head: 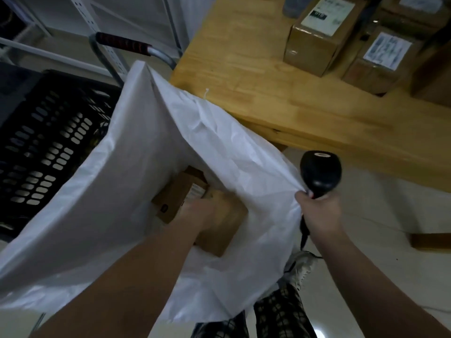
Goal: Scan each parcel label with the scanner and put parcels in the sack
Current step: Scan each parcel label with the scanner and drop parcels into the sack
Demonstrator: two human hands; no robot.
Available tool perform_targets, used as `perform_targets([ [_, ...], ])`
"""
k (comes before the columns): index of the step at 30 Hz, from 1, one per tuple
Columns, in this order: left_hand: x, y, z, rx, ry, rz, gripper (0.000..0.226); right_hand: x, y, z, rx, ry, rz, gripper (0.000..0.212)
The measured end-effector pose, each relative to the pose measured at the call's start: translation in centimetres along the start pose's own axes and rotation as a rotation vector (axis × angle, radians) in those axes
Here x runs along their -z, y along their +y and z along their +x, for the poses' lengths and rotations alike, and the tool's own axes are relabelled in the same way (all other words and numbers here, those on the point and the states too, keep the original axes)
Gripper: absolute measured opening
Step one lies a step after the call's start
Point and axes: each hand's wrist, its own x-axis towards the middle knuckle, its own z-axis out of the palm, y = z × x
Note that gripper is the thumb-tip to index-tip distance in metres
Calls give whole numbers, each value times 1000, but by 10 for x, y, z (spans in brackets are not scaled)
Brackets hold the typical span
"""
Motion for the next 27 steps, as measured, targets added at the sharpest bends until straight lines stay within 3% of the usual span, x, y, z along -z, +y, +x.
perform_targets([
  [2, 24, 4, -6, -77, 89, 3, 33, -2, -3, -3, 6, -43, -33, 30],
  [5, 46, 12, -25, -131, 201, -91, 31, -1, -3, -8, -26, -85, -76, 8],
  [11, 73, 34, -66, -169, 304, -158, 39, 14, -14, -6, 15, -224, -185, 39],
  [15, 113, 58, -75, -189, 402, -142, 42, 37, -46, 11, 88, -209, -132, 14],
  [21, 178, 125, -65, -179, 499, -164, 29, 113, -90, 67, 164, -237, -199, 23],
  [27, 222, 225, -46, -218, 551, -196, 45, 215, -113, 121, 204, -228, -137, 16],
])
